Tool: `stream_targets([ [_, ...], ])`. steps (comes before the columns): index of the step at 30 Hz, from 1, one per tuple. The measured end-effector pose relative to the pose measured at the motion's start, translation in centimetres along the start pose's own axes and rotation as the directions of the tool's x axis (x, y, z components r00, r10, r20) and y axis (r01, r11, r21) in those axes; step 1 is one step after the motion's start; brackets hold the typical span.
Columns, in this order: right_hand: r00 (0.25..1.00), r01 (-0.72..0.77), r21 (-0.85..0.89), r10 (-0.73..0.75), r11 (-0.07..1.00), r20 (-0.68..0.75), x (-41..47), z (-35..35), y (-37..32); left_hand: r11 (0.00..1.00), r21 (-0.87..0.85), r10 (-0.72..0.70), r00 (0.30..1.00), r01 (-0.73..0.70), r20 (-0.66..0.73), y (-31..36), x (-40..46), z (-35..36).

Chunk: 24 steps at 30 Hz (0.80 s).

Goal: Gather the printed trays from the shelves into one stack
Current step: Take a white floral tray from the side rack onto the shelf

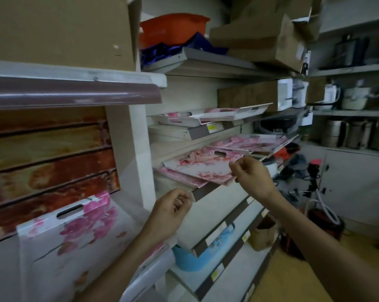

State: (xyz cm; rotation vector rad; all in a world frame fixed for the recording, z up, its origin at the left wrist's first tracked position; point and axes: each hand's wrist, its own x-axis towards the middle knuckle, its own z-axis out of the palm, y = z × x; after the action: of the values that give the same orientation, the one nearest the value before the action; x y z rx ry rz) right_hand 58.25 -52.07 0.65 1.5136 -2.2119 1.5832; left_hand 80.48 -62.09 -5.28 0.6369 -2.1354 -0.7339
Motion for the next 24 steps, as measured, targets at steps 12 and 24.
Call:
stream_targets([
  [12, 0.997, -0.05, 0.023, 0.049, 0.998, 0.053, 11.3, -1.9, 9.3, 0.954, 0.219, 0.167, 0.97, -0.204, 0.176, -3.7, 15.4, 16.2],
  [24, 0.979, 0.018, 0.029, -0.023, 0.999, 0.201, 19.5, -3.0, 14.8, 0.962, 0.149, 0.226, 0.973, -0.231, 0.046, -3.1, 16.7, 18.0],
])
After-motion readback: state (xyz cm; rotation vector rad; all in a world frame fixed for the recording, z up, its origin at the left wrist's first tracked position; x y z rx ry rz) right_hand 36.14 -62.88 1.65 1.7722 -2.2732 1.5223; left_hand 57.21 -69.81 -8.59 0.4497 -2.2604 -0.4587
